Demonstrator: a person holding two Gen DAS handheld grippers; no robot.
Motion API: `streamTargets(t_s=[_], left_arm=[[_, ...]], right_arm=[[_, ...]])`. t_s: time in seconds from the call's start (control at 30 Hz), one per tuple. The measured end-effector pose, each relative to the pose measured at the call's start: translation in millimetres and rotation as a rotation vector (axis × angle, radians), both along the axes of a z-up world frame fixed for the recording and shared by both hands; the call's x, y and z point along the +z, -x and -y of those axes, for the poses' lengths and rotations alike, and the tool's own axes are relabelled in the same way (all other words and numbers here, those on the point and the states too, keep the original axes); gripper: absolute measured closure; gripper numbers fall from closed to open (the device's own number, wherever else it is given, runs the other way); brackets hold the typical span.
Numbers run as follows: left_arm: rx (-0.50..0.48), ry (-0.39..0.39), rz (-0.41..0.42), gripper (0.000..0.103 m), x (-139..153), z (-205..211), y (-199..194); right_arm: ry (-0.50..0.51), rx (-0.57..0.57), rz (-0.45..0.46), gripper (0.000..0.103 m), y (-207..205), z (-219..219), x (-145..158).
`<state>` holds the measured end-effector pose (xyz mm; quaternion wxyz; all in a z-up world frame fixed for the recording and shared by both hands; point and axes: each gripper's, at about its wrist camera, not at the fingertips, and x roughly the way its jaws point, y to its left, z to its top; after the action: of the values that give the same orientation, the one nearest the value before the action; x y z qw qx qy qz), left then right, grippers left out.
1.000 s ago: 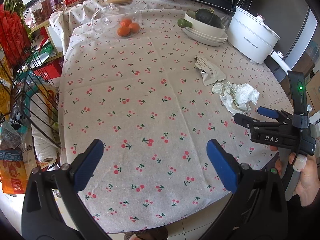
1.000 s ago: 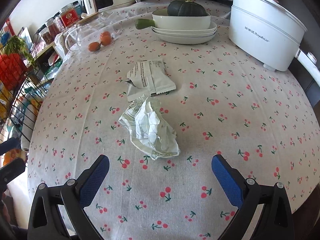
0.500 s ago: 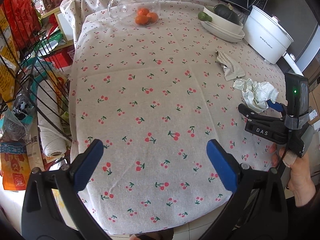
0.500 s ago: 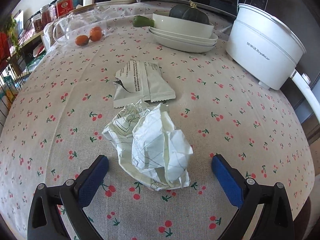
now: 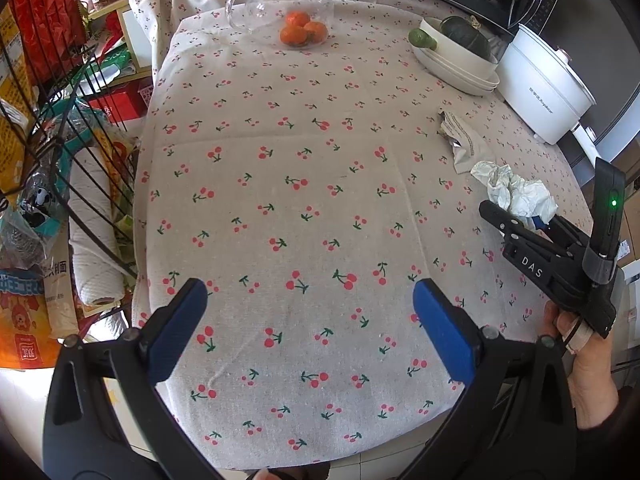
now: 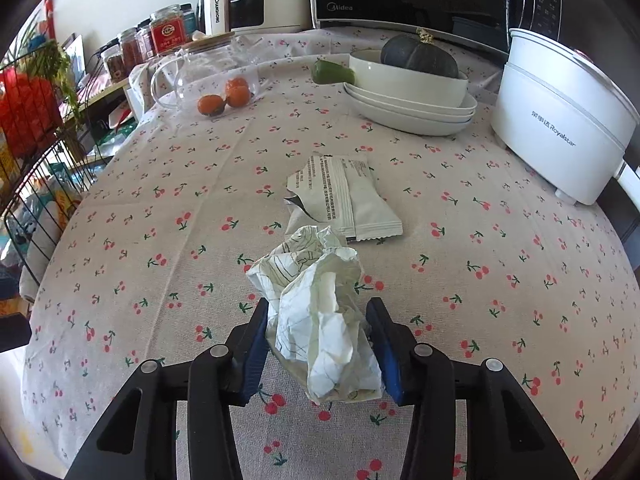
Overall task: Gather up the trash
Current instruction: 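Grasp the crumpled white tissue with the right gripper and lift it, then grasp the white paper snack packet with the left gripper while the right carries the tissue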
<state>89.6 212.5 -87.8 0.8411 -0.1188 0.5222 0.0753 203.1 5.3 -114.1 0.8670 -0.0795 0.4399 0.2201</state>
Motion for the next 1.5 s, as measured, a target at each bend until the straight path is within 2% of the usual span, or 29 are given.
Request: streamTargets(t_s=[0.13,0.3,0.43,0.57,0.7,0.8,0.97,1.1,1.17,1.27,1.33,1.43,1.5], left_arm=[[-0.006,0.005,0.015,0.001,2.7,11.1,-7.3],[0.0,-0.002,0.021,0.001,0.7,38.4,-27.2],[-0.02,-0.032,0.033,0.001,-3.8,70.8,-55.8],[-0.036,-0.024,0.052,0.001,-10.3,104.6,-88.8],[-0.023,-0.046,0.091,0.001,-12.8,130.9,-123.7],[0.007,-0.072,0.121,0.001,-16.2,142.1,-146.4],[0.097,-0.088,0.122,0.001,-33.9,145.0,-173.8],[0.141,-0.057,0.123,0.001,-48.3,137.4,-183.4],[0.146,-0.066,0.114,0.004,-54.6,135.0,-184.0],[0.104,-0.108,0.13,0.01,-54.5,139.4,-182.1],[0.066,-0.123,0.134,0.024,-53.2,142.8,-180.3],[0.027,-0.083,0.141,0.032,-50.2,142.3,-174.0],[0.009,-0.043,0.142,0.033,-48.5,139.7,-167.2]], right_arm=[[-0.02,0.012,0.03,0.055,2.6,18.0,20.6],[-0.03,-0.029,0.045,0.055,0.1,61.6,43.3],[-0.018,-0.092,0.044,0.055,-3.4,104.6,53.2],[-0.01,-0.15,0.017,0.055,-5.1,144.2,55.3],[-0.011,-0.2,-0.014,0.055,-3.6,176.5,57.0],[-0.006,-0.208,-0.011,0.055,0.7,194.2,62.8],[-0.011,-0.215,-0.006,0.055,5.1,212.2,67.7],[0.001,-0.221,-0.011,0.055,6.2,220.8,65.8],[0.005,-0.223,-0.011,0.055,7.4,224.2,65.3],[0.012,-0.229,-0.009,0.055,8.9,228.2,65.2],[0.013,-0.232,-0.008,0.055,10.1,229.8,65.1],[0.018,-0.237,0.0,0.055,12.8,230.9,66.5],[0.021,-0.239,0.008,0.055,14.5,231.6,68.3]])
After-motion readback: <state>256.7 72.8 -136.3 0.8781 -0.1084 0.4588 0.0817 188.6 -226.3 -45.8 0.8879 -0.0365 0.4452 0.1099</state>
